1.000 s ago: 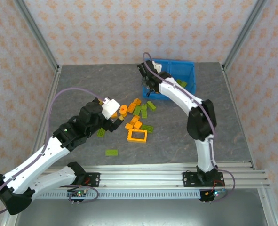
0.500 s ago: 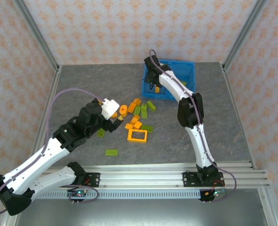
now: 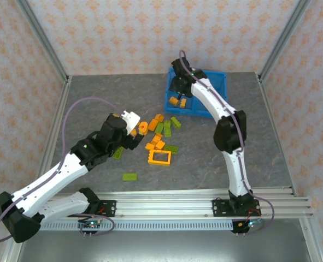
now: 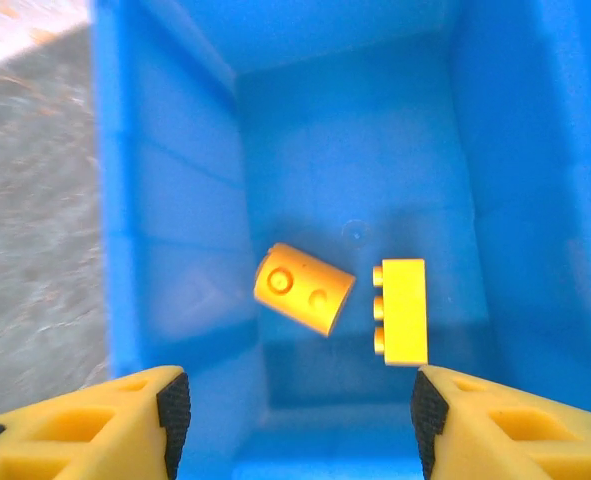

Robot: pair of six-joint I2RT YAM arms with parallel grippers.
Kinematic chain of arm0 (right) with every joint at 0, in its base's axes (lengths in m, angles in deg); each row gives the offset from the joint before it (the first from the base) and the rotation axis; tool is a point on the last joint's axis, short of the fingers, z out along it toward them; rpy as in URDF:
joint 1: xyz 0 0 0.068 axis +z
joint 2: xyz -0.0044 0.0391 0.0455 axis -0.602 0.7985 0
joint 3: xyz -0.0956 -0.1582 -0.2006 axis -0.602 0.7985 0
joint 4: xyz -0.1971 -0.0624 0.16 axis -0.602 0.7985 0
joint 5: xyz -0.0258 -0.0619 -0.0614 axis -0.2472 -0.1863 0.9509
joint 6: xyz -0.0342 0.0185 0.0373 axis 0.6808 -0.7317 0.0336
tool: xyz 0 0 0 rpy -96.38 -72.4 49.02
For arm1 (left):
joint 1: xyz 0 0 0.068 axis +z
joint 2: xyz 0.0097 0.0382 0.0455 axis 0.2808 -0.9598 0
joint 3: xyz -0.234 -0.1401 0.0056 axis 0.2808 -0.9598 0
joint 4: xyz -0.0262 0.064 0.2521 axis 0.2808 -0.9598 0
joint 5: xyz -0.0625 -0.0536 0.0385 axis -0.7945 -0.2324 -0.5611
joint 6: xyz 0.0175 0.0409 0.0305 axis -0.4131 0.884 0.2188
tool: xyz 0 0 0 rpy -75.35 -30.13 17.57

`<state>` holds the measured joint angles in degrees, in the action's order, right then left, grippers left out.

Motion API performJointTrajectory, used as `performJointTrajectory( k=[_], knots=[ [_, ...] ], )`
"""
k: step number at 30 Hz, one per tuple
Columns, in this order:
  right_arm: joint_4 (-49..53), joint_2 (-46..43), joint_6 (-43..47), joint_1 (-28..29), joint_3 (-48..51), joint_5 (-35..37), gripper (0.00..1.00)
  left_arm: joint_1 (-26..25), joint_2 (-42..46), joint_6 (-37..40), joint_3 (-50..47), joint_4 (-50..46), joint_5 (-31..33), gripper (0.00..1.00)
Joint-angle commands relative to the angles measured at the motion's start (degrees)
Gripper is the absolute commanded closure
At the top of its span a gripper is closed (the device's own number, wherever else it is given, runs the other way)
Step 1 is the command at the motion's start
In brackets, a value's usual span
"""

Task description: Sort the legos into containers by color

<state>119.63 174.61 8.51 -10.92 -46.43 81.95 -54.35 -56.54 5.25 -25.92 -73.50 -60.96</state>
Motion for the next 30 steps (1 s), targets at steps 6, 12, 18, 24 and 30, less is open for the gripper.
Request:
performJointTrajectory(
  k=[6,12,18,24,30],
  knots=[
    [-6.7,-37.9,1.1,0.5,33.0,-3.5,0.24,5.7,-20.2,-31.7,15.0,-10.4,-3.0,0.01],
    [-5.2,-60.1,1.7,0.4,53.3,-2.1,0.09,8.0,-36.8,-32.8,23.4,-13.9,-10.4,0.15],
    [0.6,-70.1,0.4,0.5,60.8,-1.7,0.07,9.3,-46.6,-32.7,25.4,-11.5,-11.8,0.32],
    [2.7,-72.7,-0.5,0.4,59.1,-0.7,0.07,9.9,-51.3,-31.4,26.9,-10.0,-12.0,0.39],
    [2.6,-71.9,-1.3,0.4,56.6,-0.2,0.07,11.2,-56.2,-30.7,29.0,-9.2,-14.6,0.41]
  ],
)
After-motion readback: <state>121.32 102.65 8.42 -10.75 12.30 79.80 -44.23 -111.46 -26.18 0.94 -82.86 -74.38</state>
